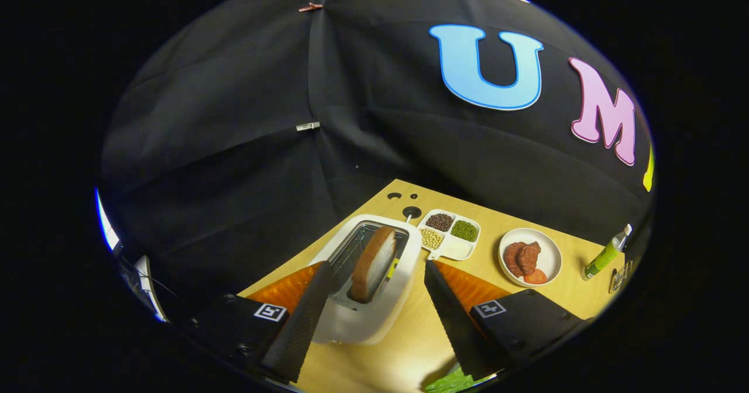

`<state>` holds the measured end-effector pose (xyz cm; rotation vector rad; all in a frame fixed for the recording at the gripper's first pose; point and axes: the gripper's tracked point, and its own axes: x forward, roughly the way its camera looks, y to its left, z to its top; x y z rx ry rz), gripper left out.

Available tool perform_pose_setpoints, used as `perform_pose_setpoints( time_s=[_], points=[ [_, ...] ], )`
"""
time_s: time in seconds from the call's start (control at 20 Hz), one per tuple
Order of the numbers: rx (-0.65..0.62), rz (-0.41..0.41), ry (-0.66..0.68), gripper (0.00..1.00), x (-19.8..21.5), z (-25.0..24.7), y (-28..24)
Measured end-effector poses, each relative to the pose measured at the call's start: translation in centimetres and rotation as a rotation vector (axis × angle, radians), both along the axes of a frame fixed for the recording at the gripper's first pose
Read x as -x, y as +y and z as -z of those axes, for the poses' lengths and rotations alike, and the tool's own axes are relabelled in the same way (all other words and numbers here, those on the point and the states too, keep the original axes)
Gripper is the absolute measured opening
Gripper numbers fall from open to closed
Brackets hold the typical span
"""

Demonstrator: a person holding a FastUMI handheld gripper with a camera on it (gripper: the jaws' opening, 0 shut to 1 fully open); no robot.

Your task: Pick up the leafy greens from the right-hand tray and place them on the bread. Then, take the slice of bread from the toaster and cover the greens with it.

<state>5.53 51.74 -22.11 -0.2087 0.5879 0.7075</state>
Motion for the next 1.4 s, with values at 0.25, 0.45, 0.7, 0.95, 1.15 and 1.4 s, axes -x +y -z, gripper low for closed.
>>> perform_pose_setpoints(
  time_s=[0.25,0.45,0.7,0.95,1.15,1.4],
  points=[
    [0.04,0.067,0.024,0.98,-2.6,3.2,1.7],
    [0.023,0.09,0.074,0.75,-3.2,4.3,2.6],
    [0.022,0.115,0.108,0.19,-3.0,4.1,2.4],
    [-0.013,0.119,0.079,0.16,-2.8,1.2,2.6],
    [-0.076,0.097,0.051,0.16,-2.7,-2.8,1.8],
    [-0.155,0.073,0.01,0.16,-2.1,-7.7,-2.0]
  ],
)
